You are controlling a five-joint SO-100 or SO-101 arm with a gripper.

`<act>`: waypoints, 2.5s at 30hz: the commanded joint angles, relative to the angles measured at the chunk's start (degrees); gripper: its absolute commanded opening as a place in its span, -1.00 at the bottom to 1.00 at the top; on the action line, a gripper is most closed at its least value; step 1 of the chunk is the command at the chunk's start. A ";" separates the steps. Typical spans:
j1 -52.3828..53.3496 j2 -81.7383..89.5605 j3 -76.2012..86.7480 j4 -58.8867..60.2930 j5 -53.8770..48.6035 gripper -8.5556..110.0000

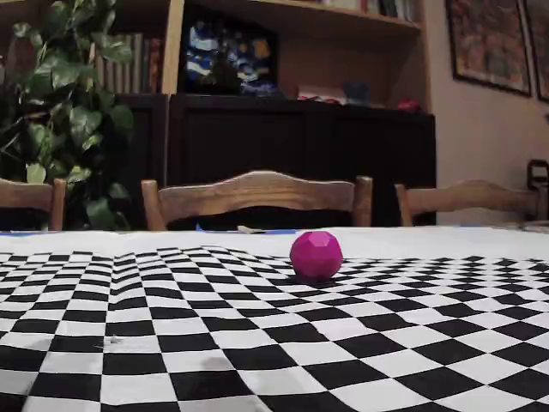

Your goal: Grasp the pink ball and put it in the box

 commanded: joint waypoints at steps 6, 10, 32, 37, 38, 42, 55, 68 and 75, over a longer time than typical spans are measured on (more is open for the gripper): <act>3.25 -0.62 0.35 0.09 -0.44 -0.42; 3.78 -0.62 0.35 0.18 -0.44 -0.42; 4.31 -12.83 -0.79 -10.28 0.62 -0.41; 3.87 -17.67 -3.69 -10.37 2.11 -0.41; 3.78 -18.98 -4.48 -10.37 2.37 -0.41; 3.78 -22.94 -5.80 -13.10 2.90 -0.39; 3.08 -38.32 -14.15 -16.44 2.90 -0.39; 2.72 -51.94 -23.47 -16.96 2.90 -0.39; 2.72 -58.54 -28.04 -16.96 2.90 -0.39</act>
